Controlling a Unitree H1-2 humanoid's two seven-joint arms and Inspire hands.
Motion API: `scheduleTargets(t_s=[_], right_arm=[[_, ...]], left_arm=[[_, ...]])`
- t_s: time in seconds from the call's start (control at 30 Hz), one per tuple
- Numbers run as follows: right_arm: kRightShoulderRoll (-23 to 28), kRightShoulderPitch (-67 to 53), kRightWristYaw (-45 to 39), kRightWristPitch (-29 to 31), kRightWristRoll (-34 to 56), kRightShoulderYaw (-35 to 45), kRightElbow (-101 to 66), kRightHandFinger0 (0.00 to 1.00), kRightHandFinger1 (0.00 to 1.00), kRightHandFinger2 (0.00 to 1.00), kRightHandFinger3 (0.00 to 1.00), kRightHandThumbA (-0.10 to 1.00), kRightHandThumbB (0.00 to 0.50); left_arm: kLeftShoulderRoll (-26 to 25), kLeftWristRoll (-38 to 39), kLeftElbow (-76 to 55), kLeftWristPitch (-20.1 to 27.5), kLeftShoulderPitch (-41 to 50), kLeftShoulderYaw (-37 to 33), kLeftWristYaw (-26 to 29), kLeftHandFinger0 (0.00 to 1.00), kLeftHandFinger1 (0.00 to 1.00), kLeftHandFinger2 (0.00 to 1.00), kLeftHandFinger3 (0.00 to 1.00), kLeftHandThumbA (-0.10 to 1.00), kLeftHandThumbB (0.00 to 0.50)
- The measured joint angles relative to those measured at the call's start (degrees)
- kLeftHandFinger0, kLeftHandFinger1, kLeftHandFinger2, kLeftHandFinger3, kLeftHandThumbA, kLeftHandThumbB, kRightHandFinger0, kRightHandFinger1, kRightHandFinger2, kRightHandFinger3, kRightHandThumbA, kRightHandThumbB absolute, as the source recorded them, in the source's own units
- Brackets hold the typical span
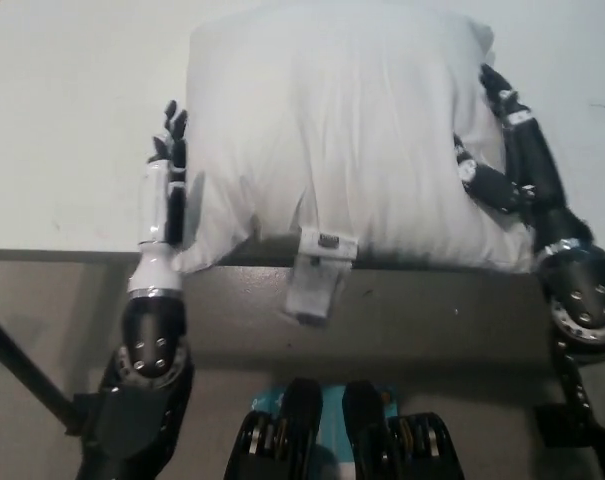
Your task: The robot uses both hands to lift the pillow and then drops it on the table
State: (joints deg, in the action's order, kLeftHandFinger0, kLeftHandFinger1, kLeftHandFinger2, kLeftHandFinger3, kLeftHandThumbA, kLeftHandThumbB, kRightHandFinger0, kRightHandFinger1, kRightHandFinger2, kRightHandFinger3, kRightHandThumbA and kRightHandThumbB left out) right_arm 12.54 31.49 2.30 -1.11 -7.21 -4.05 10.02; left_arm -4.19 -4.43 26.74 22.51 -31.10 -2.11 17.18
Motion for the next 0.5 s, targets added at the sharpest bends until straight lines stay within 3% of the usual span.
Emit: scheduleTargets(t_s=[0.13, 0.17, 0.2, 0.3, 0.5], right_arm=[[4.24, -3.73, -0.73, 0.00, -0.45, 0.66, -4.33, 1.00, 1.00, 1.00, 1.00, 1.00, 0.389], [5.08, -4.20, -0.85, -0.01, -0.58, 0.82, -4.72, 1.00, 1.00, 1.00, 1.00, 1.00, 0.361], [5.72, -4.46, -0.96, -0.05, -0.75, 0.99, -5.10, 1.00, 1.00, 1.00, 1.00, 1.00, 0.348], [7.54, -5.56, -1.14, -0.40, -1.18, 1.95, -7.58, 1.00, 1.00, 1.00, 1.00, 1.00, 0.334], [8.81, -7.50, -1.50, -0.77, -1.26, 3.38, -8.11, 1.00, 1.00, 1.00, 1.00, 1.00, 0.336]], left_arm=[[-2.13, 0.83, -7.46, -0.73, 3.39, 1.68, -1.41, 1.00, 1.00, 1.00, 1.00, 1.00, 0.014], [-2.60, 0.99, -8.31, -1.01, 3.87, 2.17, -1.71, 1.00, 1.00, 1.00, 1.00, 1.00, 0.056], [-2.92, 1.15, -8.75, -1.23, 4.16, 2.63, -1.89, 1.00, 1.00, 1.00, 1.00, 1.00, 0.064], [-3.95, 1.86, -10.13, -1.75, 5.44, 3.76, -2.87, 1.00, 1.00, 1.00, 1.00, 1.00, 0.042], [-4.69, 3.22, -10.27, -1.99, 9.57, 6.10, -4.44, 1.00, 1.00, 1.00, 1.00, 1.00, 0.056]])
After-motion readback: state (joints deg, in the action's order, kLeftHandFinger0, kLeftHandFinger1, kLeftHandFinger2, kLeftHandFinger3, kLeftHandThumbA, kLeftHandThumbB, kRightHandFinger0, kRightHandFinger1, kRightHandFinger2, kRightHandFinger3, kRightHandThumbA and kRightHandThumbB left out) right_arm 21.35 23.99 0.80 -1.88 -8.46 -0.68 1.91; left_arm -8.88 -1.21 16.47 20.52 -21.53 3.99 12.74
